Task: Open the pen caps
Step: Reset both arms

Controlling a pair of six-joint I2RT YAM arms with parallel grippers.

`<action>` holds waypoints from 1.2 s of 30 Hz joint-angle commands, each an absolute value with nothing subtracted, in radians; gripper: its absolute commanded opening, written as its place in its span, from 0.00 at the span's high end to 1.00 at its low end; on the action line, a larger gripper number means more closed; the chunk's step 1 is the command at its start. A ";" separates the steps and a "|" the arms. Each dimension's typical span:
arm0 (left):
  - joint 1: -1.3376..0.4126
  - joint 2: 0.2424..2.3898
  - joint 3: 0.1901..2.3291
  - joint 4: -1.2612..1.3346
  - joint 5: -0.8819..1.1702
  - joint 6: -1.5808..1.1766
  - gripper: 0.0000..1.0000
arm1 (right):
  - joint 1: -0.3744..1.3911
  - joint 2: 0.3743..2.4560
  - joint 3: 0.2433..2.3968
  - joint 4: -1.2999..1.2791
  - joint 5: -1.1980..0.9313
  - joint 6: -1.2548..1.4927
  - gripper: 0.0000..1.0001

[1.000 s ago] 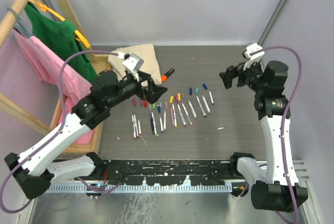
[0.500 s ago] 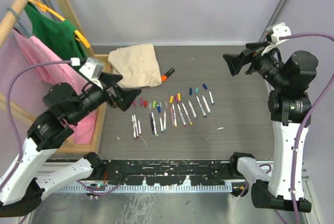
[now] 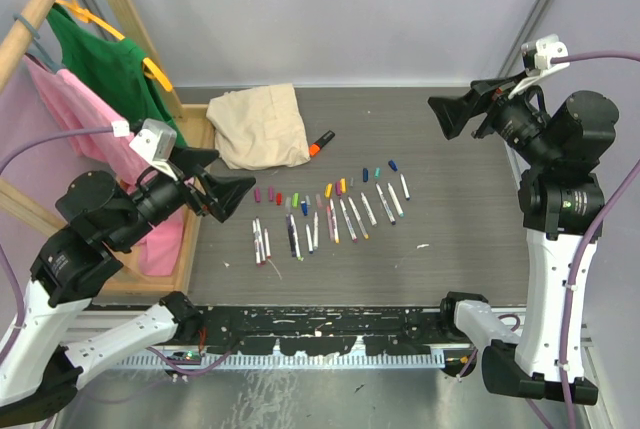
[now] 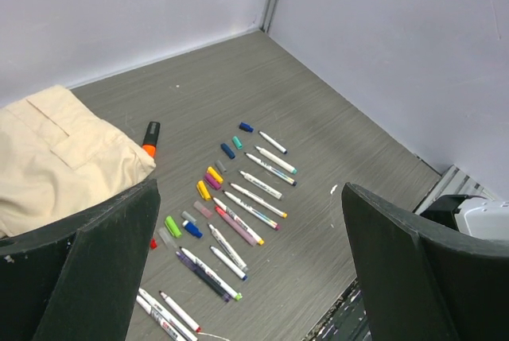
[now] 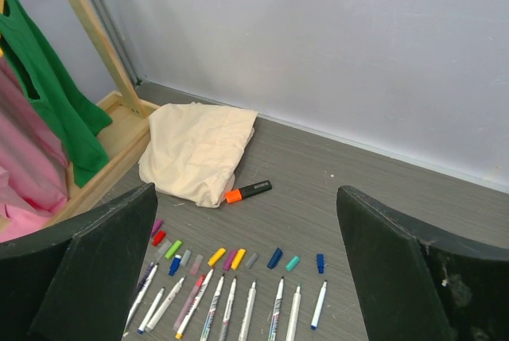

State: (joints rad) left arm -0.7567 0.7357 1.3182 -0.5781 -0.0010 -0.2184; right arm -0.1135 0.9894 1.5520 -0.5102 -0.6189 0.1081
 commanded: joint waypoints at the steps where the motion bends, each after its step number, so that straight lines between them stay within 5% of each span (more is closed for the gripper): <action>1: -0.751 0.726 1.351 -0.572 -0.006 -0.197 0.02 | -0.117 0.990 1.595 -0.494 -0.622 0.104 0.00; 36: -0.752 0.738 1.321 -0.571 -0.028 -0.181 0.02 | -0.117 0.984 1.580 -0.496 -0.586 0.034 0.00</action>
State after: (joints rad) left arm -0.7567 0.7391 1.3182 -0.6041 -0.0235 -0.1936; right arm -0.1135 0.9951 1.5719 -0.5255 -0.6060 0.0616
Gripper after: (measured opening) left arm 0.983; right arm 0.998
